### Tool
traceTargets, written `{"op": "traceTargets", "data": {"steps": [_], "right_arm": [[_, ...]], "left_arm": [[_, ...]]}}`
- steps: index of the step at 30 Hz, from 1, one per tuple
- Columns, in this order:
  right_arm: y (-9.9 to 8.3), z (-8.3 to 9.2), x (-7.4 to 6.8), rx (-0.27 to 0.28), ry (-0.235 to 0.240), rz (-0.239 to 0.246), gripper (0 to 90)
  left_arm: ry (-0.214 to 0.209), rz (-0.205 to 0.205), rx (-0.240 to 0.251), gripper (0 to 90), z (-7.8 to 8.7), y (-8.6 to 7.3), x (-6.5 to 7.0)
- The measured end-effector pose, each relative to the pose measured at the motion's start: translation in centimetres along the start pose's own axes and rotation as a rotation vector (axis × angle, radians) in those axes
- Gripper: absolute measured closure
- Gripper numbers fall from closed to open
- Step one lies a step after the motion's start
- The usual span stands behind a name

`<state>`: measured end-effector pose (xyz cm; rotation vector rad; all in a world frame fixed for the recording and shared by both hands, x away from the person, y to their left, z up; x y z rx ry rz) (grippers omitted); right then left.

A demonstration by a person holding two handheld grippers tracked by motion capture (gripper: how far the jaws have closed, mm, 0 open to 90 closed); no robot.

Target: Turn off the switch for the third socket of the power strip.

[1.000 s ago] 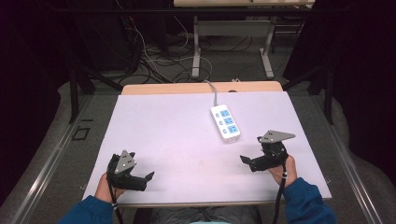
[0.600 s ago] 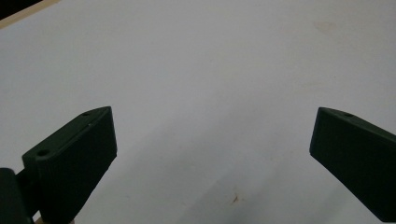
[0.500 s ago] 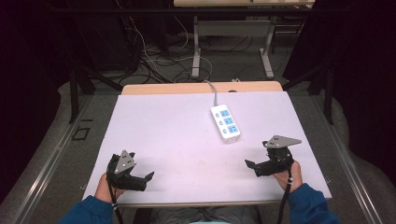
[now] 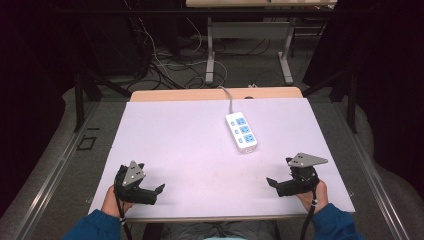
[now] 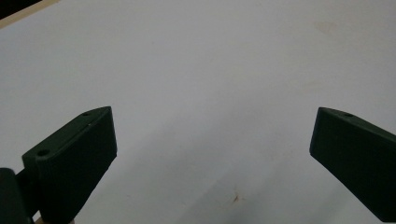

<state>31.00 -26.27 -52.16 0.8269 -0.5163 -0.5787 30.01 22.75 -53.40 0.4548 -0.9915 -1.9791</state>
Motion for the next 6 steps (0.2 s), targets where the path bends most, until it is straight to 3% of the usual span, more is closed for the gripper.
{"op": "traceTargets", "data": {"steps": [6], "right_arm": [[-0.46, 0.36, 0.03, 0.011, -0.01, -0.003, 0.0]], "left_arm": [[0.002, -0.004, -0.001, 0.3, -0.03, 0.02, 0.0]]}}
Point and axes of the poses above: each handheld gripper's, and its own axes: z roughly backward along the jaws, y roughly out of its top, x roughly to its right, the point moved 1 cm from there along -z, roughly forward along the jaws, and after that the axes turned 13 degrees about z, right-handed, at the moved point
